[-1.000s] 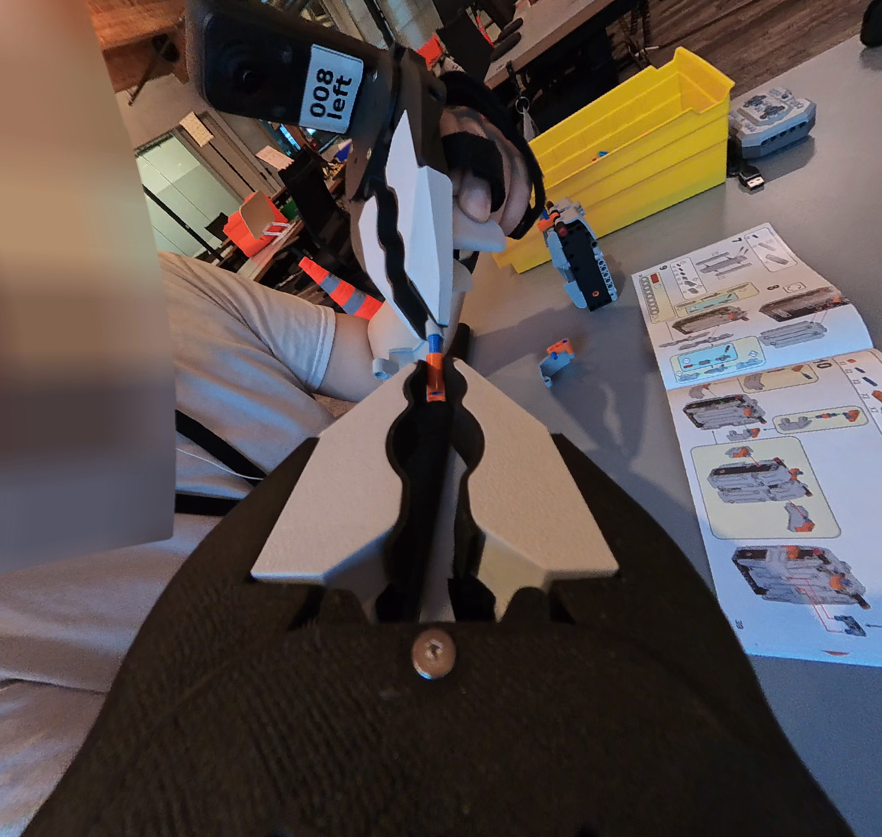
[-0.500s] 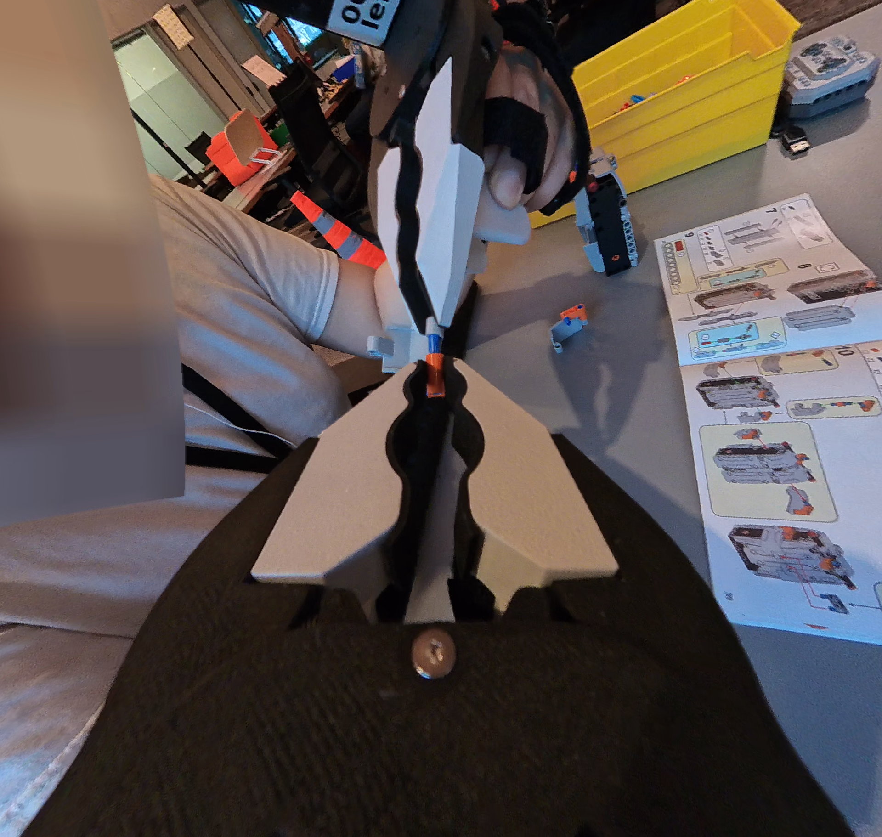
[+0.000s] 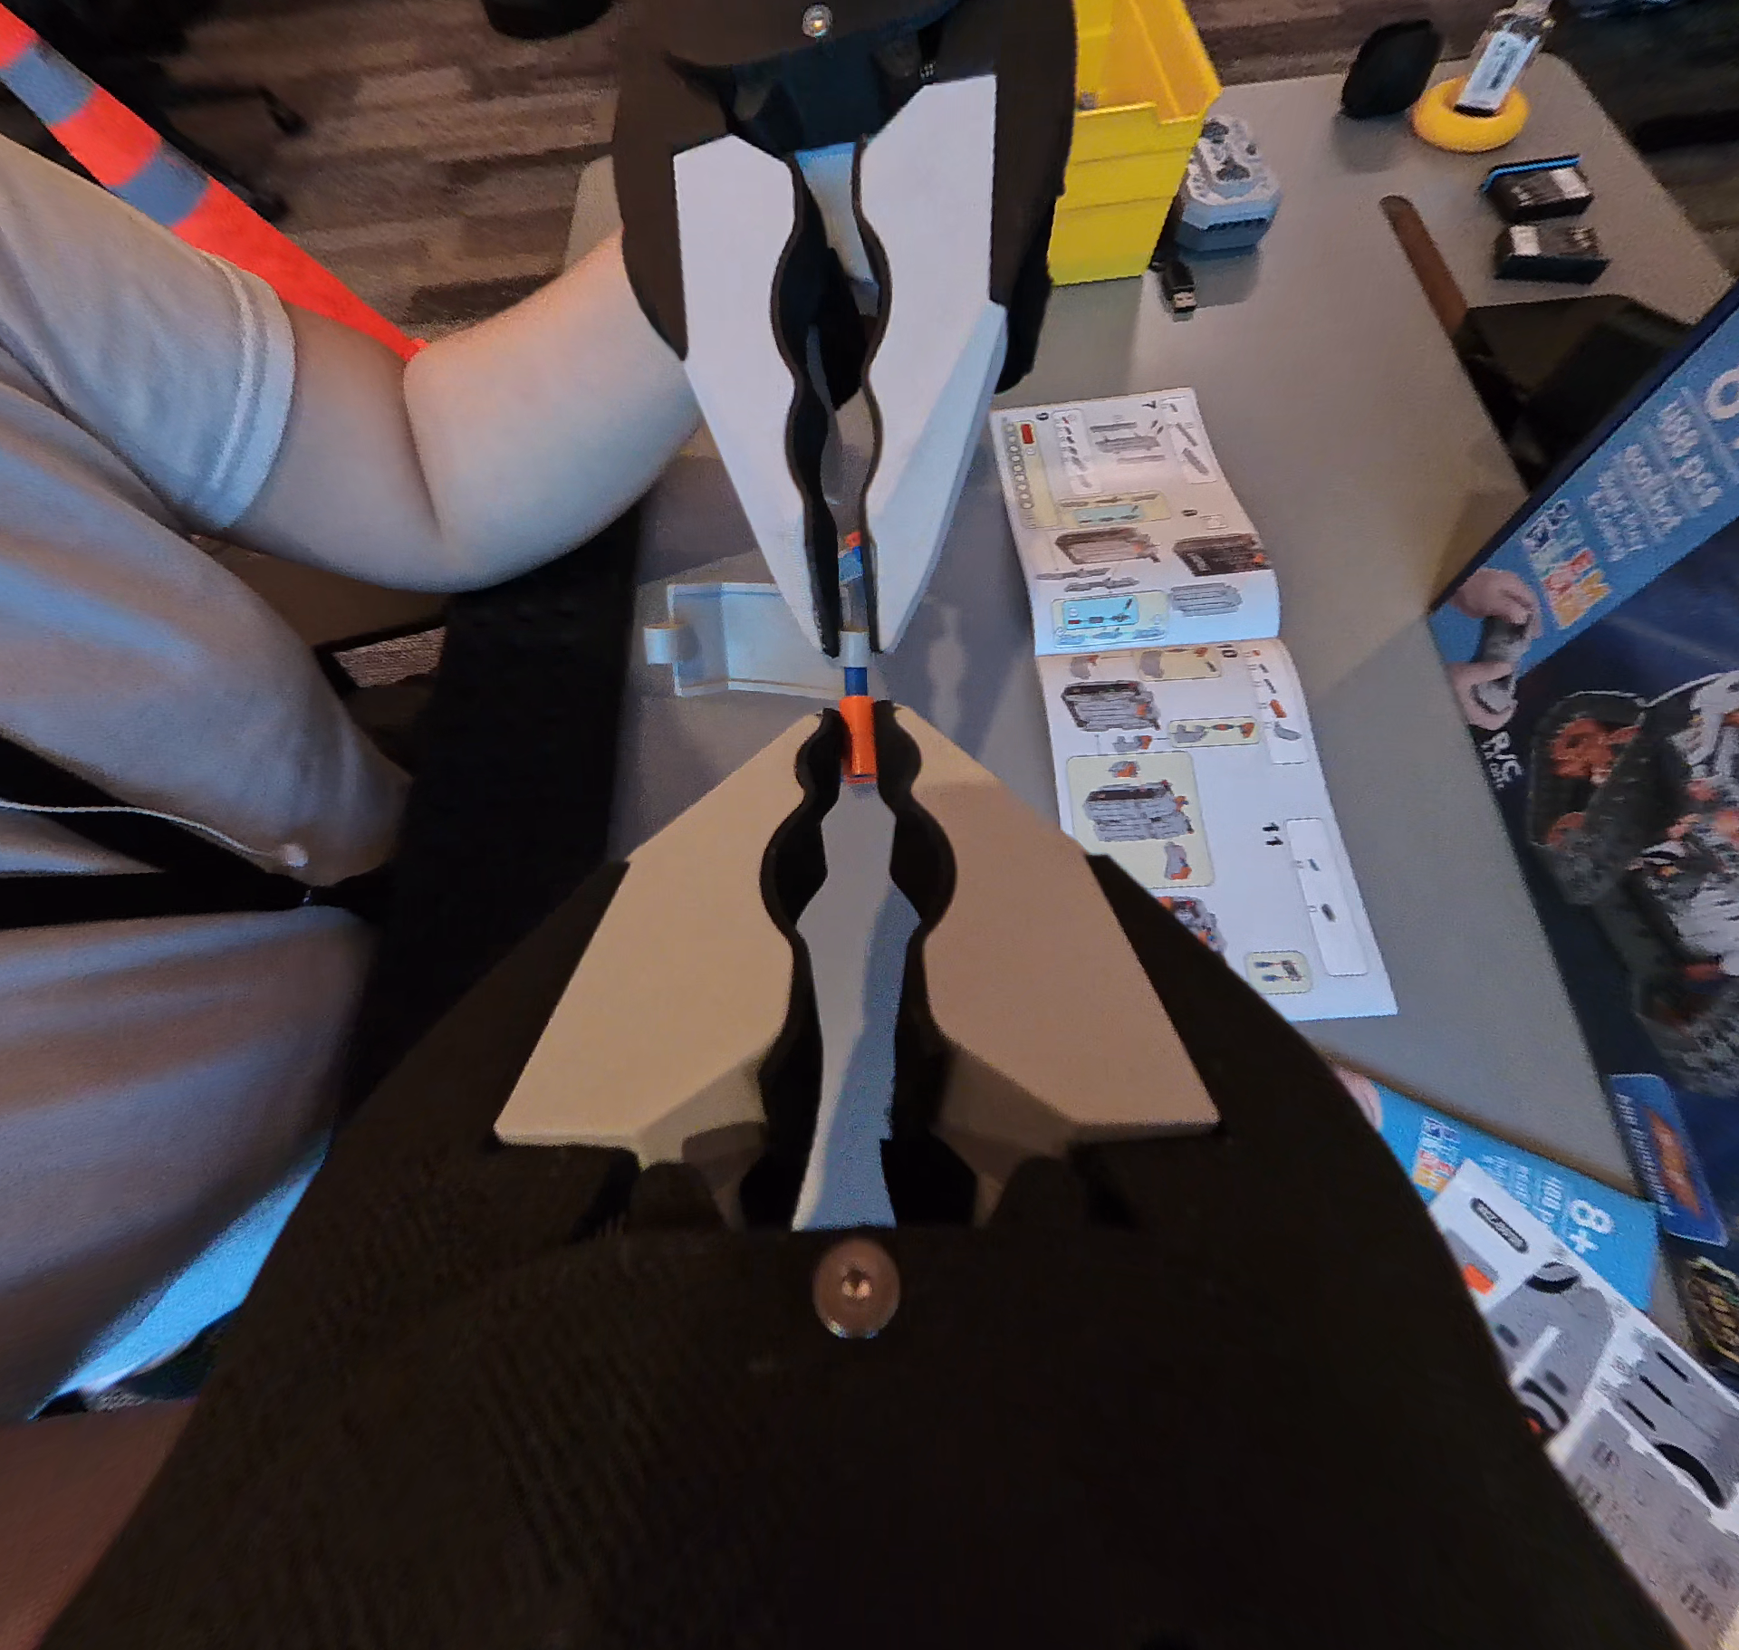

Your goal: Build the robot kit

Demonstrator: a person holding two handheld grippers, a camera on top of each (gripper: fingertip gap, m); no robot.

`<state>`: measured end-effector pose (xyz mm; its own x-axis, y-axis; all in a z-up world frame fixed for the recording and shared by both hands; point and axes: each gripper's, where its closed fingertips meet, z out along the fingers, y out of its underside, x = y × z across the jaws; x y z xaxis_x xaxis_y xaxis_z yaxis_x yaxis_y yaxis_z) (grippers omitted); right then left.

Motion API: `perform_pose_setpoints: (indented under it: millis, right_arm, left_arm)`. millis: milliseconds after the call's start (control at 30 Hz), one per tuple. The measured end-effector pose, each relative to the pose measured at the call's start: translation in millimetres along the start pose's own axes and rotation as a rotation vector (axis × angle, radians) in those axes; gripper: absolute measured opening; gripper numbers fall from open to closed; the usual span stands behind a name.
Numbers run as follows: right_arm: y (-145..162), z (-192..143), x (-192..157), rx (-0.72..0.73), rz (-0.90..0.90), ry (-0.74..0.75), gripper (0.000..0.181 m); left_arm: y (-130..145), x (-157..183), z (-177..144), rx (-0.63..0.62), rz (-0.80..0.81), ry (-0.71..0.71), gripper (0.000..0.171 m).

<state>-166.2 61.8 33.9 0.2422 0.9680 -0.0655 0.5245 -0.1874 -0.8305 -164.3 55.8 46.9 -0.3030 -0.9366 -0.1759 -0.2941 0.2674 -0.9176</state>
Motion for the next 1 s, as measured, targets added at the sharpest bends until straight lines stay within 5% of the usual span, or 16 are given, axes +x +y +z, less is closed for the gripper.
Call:
perform_pose_setpoints:
  millis: [433,1000]
  right_arm:
    - [-52.5,-16.5,12.5,0.229,-0.251,0.271,0.007]
    - [-39.3,-9.6,19.3,-0.005,-0.346,0.478,0.007]
  left_arm:
    - [-37.8,-21.0,-32.9,0.311,-0.185,-0.013,0.005]
    - [-29.7,-22.1,-25.6,0.219,-0.207,-0.043,0.005]
